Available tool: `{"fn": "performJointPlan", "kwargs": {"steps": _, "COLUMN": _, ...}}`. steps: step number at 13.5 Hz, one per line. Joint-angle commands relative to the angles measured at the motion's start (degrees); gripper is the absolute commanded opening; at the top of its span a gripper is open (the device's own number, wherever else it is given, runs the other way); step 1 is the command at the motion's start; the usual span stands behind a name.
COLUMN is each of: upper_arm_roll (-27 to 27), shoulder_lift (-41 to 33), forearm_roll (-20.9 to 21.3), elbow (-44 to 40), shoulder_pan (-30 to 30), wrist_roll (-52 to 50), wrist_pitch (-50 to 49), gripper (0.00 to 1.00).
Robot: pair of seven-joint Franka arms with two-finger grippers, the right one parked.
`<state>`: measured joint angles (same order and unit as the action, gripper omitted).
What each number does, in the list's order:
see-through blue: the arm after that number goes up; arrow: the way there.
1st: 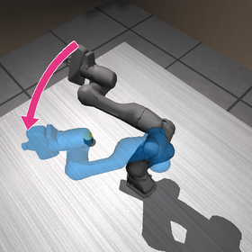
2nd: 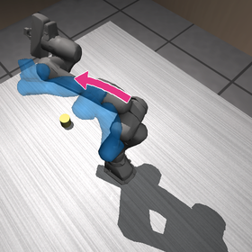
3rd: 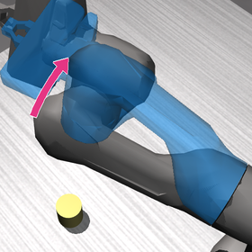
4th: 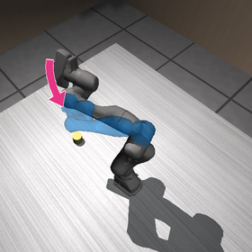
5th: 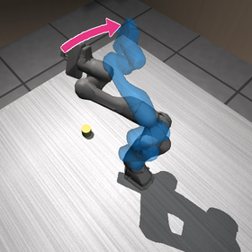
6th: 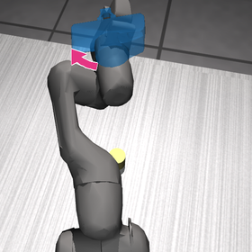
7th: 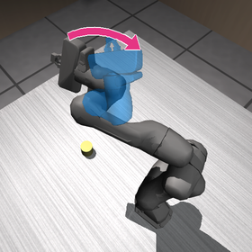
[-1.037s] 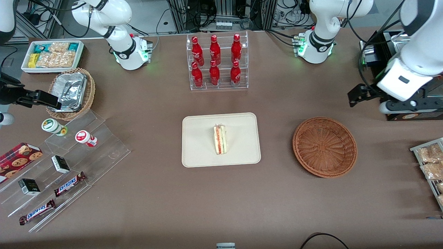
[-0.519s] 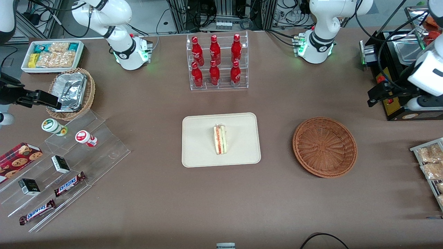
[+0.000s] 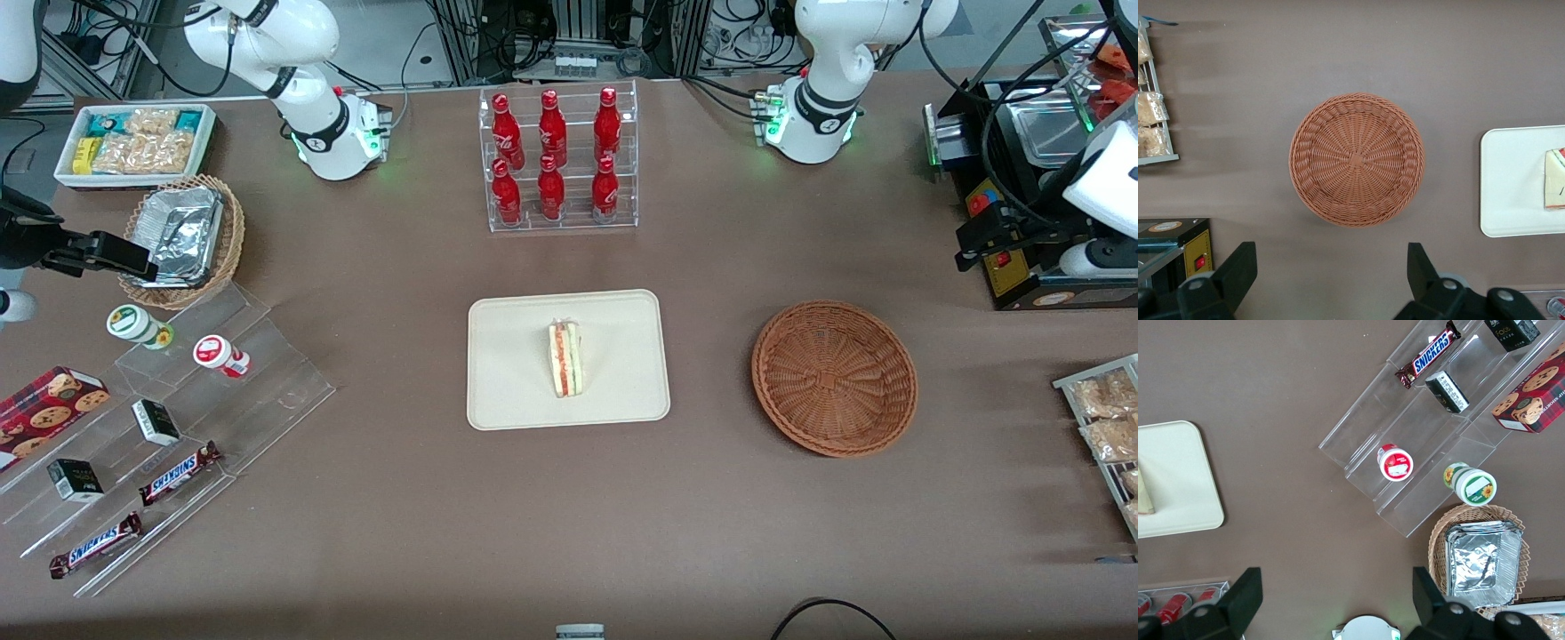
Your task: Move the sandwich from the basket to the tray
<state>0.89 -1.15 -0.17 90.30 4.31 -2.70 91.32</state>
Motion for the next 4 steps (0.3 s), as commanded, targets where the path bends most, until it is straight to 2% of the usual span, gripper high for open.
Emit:
{"fn": "performJointPlan", "kwargs": {"steps": 1, "upper_arm_roll": -0.80, "shoulder_lift": 0.27, "forearm_roll": 0.88, "elbow": -1.62, "shoulder_pan": -0.89, "wrist_roll": 1.03, "wrist_pitch": -2.11, "gripper": 0.99}}
{"fn": "performJointPlan", "kwargs": {"steps": 4, "upper_arm_roll": -0.54, "shoulder_lift": 0.09, "forearm_roll": 0.88, "elbow": -1.70, "shoulder_pan": -0.97, "wrist_roll": 1.12, "wrist_pitch": -2.91, "gripper": 0.99}}
